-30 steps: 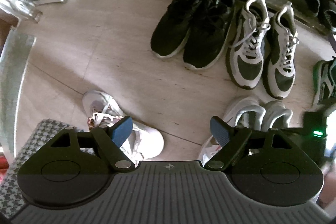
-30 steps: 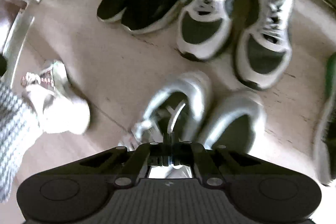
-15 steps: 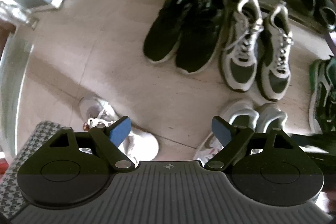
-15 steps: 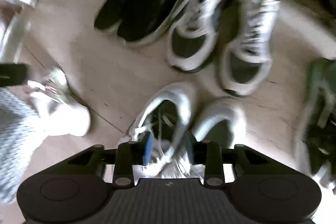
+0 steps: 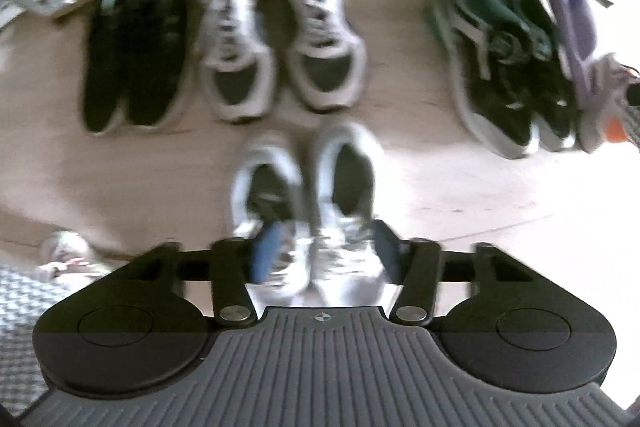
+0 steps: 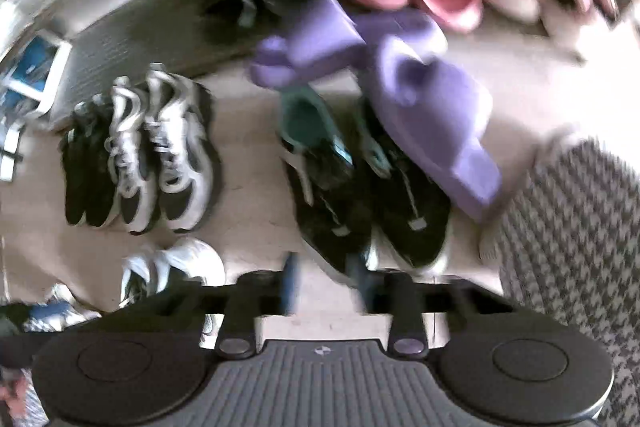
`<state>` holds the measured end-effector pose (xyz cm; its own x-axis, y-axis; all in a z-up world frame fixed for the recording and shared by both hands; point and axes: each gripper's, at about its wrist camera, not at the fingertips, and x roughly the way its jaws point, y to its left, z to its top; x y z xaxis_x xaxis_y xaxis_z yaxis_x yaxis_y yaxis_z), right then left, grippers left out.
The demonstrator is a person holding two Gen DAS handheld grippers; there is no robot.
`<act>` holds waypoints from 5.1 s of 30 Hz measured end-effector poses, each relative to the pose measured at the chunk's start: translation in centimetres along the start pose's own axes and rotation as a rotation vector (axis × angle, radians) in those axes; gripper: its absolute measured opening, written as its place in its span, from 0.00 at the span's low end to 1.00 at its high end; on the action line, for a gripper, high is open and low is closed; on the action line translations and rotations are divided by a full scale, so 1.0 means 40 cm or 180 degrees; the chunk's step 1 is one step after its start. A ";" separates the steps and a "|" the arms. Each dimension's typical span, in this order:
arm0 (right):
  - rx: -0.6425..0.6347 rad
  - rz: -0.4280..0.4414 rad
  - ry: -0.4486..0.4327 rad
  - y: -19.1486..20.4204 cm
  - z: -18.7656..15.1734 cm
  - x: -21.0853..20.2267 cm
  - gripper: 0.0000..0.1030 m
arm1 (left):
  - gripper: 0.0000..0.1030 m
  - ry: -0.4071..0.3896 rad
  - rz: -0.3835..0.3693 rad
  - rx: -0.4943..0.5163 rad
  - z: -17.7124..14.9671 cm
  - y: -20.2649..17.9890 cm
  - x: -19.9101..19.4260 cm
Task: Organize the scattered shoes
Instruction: 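Move both open grippers toward the purple slippers and teal sneakers, then grasp a teal-black sneaker by its collar with the left gripper and lift, then set the teal sneaker beside the grey-white pair with left gripper while right gripper grasps the second teal sneaker, then carry the second teal sneaker with the right gripper beside the first, open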
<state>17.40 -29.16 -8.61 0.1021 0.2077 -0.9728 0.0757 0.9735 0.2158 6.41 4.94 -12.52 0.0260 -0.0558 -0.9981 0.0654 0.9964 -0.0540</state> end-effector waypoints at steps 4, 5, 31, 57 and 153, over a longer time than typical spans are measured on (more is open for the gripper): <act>-0.0210 0.0081 0.0002 0.014 0.053 -0.031 0.45 | 0.48 -0.0012 -0.0076 -0.0014 0.108 -0.139 0.040; -0.0248 0.0152 -0.0086 0.016 0.091 -0.050 0.50 | 0.65 -0.0033 -0.0043 0.0003 0.137 -0.171 0.047; 0.1179 0.0740 -0.0526 -0.177 0.227 -0.166 0.70 | 0.33 -0.0238 0.0137 0.0183 0.586 -0.483 0.421; 0.0943 0.0629 -0.0476 -0.109 0.199 -0.121 0.70 | 0.25 0.0459 0.0506 0.1879 0.162 -0.374 0.372; 0.1203 0.0319 0.1202 0.046 -0.089 0.399 0.41 | 0.86 -0.0105 -0.0092 -0.0147 0.062 -0.196 0.058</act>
<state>15.63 -23.72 -24.04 -0.2311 0.3854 -0.8934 0.4424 0.8594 0.2563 8.43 -3.18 -14.36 0.0576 -0.0859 -0.9946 0.0203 0.9962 -0.0848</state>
